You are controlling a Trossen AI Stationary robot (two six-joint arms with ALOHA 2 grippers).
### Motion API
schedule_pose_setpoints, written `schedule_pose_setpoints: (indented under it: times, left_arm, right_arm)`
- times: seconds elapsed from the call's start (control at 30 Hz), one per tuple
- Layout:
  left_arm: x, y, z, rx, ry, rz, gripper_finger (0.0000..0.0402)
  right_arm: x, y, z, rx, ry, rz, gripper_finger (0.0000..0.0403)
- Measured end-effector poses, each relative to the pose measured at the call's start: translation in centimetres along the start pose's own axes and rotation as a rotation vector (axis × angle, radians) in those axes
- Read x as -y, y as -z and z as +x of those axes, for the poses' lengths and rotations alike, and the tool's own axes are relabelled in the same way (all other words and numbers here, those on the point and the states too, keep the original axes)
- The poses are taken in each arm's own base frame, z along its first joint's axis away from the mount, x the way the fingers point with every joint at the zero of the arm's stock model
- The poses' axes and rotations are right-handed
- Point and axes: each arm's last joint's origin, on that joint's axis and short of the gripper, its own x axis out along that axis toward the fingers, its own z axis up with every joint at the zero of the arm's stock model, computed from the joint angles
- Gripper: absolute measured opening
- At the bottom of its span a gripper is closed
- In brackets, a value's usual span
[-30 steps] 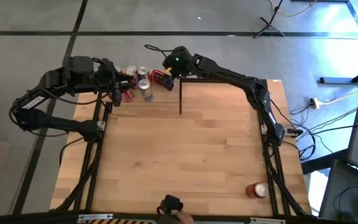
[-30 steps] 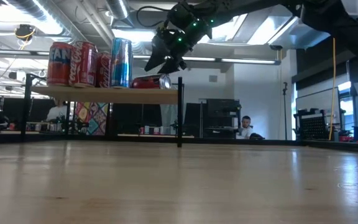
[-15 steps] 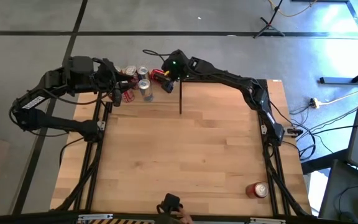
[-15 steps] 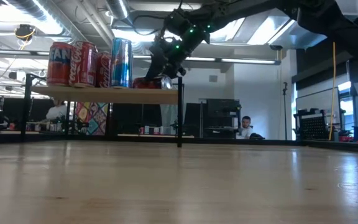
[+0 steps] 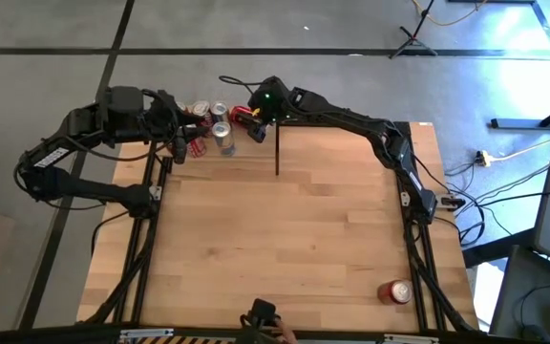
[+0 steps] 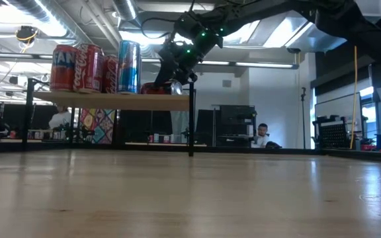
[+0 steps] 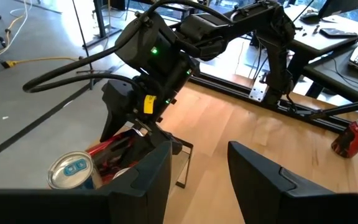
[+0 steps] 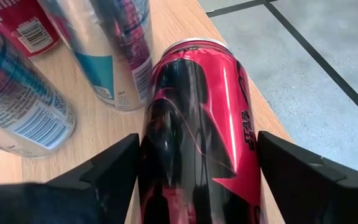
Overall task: Place canned beverage on shelf
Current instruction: Put the top red-black soda can on the shelf
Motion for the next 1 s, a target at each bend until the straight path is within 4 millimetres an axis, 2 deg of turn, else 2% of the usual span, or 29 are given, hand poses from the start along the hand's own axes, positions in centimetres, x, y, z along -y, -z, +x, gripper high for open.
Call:
schedule_pose_setpoints:
  times: [0.4,0.6,0.67,1.0]
  left_arm:
    - [0.0,0.0,0.0,0.0,0.0,0.007,0.0152]
    - [0.0,0.0,0.0,0.0,0.0,0.007,0.0152]
    - [0.0,0.0,0.0,0.0,0.0,0.007,0.0152]
    - [-0.01,-0.01,0.0,0.0,-0.001,0.007,0.0152]
  right_arm:
    - [-0.02,-0.45,-0.32,0.041,-0.019,0.022,0.0309]
    - [-0.04,0.31,0.13,-0.017,-0.005,0.021,0.0381]
    - [-0.01,0.27,0.13,-0.013,0.003,0.019,0.0394]
    - [0.07,0.15,0.21,0.001,0.026,0.017,0.0347]
